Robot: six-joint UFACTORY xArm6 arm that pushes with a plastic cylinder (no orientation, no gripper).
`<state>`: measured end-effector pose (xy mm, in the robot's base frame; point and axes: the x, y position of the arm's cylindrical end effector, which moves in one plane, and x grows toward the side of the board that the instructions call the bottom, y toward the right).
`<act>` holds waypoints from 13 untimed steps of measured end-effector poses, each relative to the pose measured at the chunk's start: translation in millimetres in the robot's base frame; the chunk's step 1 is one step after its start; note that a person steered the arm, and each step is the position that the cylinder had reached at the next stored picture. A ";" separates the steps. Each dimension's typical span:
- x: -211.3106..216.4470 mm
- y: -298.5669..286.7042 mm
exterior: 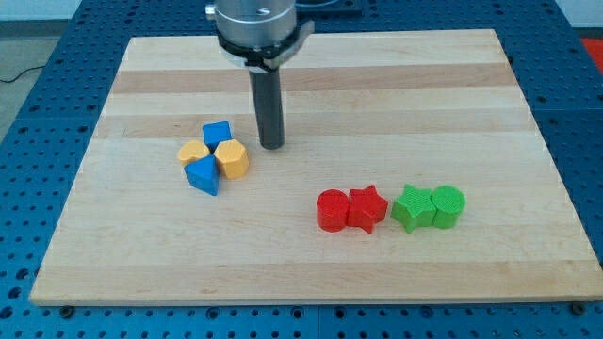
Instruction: Separate the blue triangle from the blue cube
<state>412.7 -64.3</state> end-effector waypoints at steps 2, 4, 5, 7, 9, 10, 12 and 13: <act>-6.5 -35.0; -35.7 -40.6; -46.6 -65.0; -17.1 -74.6; 8.6 -61.5; 16.7 -54.7; 50.3 -54.7; 62.5 -54.7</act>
<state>475.2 -118.9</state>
